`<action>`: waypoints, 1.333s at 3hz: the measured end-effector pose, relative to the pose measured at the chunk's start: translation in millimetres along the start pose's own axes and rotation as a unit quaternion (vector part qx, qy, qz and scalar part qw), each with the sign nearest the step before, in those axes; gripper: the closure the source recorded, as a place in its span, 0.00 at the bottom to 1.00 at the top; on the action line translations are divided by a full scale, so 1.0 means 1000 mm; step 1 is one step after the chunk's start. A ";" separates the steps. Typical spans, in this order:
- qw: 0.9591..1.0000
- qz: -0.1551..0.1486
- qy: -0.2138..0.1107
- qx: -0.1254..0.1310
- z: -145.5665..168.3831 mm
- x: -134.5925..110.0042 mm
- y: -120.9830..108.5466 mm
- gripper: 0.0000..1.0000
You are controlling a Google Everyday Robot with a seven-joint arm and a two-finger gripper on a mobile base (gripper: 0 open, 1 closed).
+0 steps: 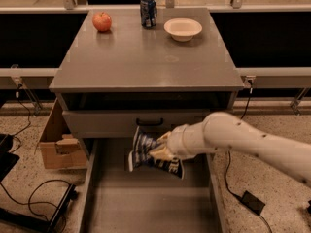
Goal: Pick blue chip bag from middle drawer and place on counter
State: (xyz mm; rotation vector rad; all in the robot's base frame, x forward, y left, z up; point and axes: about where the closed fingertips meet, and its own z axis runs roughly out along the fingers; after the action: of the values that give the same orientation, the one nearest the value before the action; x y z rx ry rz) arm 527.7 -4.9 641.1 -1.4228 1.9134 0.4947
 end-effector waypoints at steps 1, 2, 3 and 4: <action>0.999 0.001 0.005 0.054 -0.103 -0.028 -0.061 1.00; 0.996 0.002 0.035 0.080 -0.175 -0.060 -0.109 1.00; 0.995 0.008 0.065 0.074 -0.206 -0.099 -0.145 1.00; 0.994 0.027 0.095 0.057 -0.217 -0.131 -0.172 1.00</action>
Offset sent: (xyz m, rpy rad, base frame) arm 0.0960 -0.1617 0.3607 -0.2032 -0.0107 -0.0488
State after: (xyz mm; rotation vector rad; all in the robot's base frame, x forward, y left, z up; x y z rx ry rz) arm 644.8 -115.8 901.5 -1.3887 2.0998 0.2785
